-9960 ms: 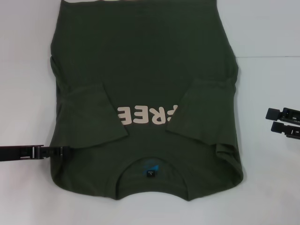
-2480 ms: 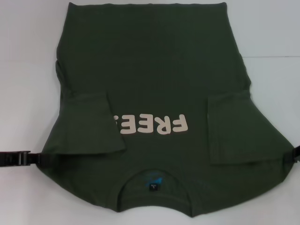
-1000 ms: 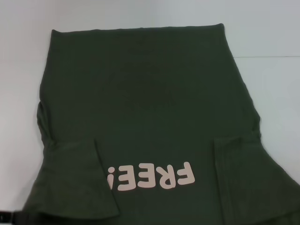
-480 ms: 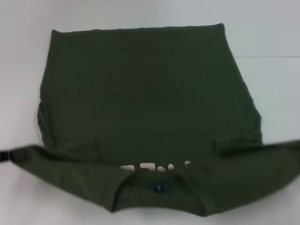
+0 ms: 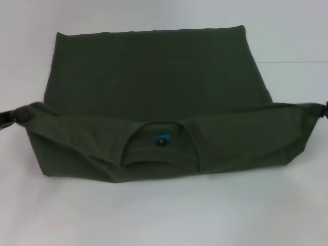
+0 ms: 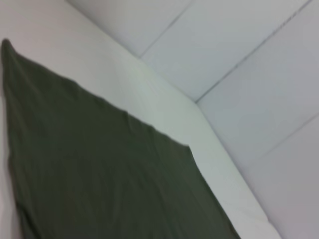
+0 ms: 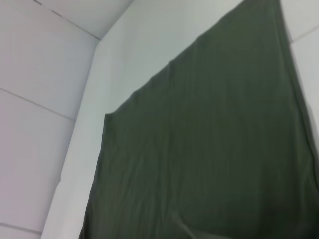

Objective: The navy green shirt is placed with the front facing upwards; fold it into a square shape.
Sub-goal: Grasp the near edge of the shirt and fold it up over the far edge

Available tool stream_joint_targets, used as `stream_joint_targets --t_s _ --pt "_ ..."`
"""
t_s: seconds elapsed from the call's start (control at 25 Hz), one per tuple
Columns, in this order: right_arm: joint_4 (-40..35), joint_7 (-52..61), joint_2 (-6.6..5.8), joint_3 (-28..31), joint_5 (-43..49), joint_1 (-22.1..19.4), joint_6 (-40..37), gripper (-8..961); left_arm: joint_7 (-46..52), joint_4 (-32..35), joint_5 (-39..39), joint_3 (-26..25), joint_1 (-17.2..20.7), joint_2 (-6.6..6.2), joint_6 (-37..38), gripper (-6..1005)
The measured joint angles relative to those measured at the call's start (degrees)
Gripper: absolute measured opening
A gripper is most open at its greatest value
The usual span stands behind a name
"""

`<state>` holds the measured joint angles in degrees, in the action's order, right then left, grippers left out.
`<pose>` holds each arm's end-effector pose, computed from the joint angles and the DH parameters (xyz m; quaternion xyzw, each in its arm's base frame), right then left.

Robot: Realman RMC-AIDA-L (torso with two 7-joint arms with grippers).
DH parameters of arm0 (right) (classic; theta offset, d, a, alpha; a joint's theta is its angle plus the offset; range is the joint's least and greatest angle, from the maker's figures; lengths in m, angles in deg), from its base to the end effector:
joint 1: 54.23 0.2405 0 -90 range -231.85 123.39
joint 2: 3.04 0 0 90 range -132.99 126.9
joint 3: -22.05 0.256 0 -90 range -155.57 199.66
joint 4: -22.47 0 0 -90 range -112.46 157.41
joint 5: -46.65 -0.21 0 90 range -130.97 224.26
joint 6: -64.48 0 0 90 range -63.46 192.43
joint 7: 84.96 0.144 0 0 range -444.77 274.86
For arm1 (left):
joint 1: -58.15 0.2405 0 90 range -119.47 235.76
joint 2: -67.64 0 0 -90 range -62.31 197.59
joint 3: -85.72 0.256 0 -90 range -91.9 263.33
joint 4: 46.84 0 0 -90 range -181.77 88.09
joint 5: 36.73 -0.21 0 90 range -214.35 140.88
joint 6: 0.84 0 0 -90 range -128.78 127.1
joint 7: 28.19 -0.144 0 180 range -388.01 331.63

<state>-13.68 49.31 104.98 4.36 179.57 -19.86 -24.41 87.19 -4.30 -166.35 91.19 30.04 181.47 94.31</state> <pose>0.3196 0.3574 0.1018 -0.7048 0.6461 0.2518 0.1496 -0.3384 0.3126 0.1038 -0.7373 -0.5512 -0.3300 0.2087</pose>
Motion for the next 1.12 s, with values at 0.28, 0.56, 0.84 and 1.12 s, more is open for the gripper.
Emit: stream_joint_targets --t_s 0.28,0.56,0.84,1.12 --pt "2.4 -1.6 1.83 -0.2 -1.0 3.3 8.8 87 -3.4 -4.9 4.5 0.1 -1.8 1.09 -8.4 53" --pt "3.2 -2.4 2.33 -0.9 -3.2 4.6 15.1 95 -6.3 -7.2 7.7 0.2 -3.8 2.64 -14.6 53" --pt "4.9 -3.3 2.53 -1.0 -5.5 5.5 20.7 104 -8.7 -8.5 8.2 0.2 -7.2 4.28 -21.3 53" --pt "7.4 -5.2 3.71 -2.6 -7.5 7.0 26.6 113 -11.1 -10.2 8.5 0.2 -9.8 5.84 -28.6 53"
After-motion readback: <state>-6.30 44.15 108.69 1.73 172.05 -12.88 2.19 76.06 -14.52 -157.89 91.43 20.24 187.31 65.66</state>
